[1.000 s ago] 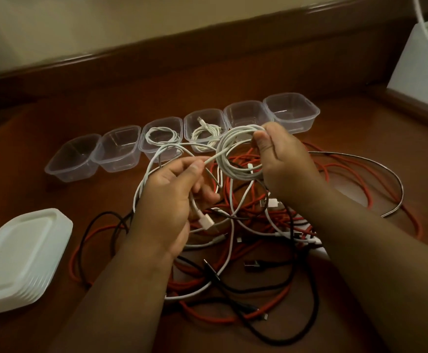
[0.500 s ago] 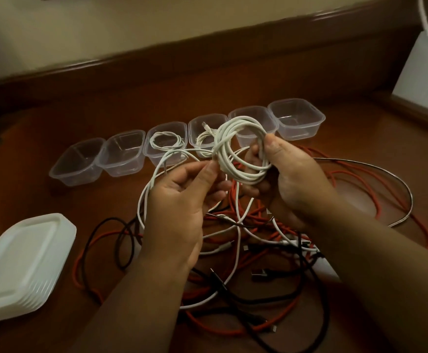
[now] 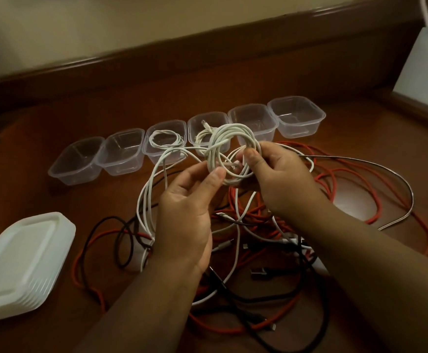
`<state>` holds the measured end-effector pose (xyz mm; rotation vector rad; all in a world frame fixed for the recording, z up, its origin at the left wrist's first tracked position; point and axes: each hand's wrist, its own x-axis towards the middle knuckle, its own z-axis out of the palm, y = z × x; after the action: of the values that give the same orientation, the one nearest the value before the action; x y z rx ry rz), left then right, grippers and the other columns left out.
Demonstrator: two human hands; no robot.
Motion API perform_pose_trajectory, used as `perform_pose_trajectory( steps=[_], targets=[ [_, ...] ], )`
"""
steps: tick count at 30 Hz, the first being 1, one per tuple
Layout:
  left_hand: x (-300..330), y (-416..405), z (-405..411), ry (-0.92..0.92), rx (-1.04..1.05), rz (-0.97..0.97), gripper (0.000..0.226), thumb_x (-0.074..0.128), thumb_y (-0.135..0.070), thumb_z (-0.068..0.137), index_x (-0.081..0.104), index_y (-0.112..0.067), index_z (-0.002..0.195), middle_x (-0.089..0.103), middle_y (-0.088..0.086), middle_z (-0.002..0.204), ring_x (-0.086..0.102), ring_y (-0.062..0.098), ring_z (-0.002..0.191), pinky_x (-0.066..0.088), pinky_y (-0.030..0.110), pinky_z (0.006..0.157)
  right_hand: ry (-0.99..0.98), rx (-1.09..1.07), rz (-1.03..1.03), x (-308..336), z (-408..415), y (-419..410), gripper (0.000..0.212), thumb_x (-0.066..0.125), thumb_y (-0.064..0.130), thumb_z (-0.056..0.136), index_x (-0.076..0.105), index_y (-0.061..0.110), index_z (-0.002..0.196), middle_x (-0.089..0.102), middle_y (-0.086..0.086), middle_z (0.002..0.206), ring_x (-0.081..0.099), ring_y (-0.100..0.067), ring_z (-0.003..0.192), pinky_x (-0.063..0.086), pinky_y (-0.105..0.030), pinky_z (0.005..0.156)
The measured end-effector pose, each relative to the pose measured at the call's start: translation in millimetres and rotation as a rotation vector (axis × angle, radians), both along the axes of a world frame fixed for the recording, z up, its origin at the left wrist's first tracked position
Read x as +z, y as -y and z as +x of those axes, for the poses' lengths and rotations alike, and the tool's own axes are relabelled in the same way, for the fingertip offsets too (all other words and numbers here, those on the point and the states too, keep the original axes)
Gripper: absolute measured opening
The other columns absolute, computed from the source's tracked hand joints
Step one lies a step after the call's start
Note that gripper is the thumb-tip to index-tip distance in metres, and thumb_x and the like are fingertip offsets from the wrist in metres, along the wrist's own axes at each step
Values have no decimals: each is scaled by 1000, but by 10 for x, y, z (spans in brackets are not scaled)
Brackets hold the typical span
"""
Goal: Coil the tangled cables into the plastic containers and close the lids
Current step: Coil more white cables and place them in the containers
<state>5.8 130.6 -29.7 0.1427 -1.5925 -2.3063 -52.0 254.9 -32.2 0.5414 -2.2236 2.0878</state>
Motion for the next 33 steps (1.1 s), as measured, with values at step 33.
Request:
perform_pose_trajectory(
  steps=[33],
  targets=[
    [-36, 75, -30, -119, 118, -294, 51, 74, -12, 75, 53, -25, 119, 71, 0, 100, 70, 21, 99, 56, 41, 89, 424, 311, -175, 100, -25, -58, 23, 48, 25, 101, 58, 8, 89, 59, -1, 58, 54, -18, 55, 54, -32, 59]
  ],
)
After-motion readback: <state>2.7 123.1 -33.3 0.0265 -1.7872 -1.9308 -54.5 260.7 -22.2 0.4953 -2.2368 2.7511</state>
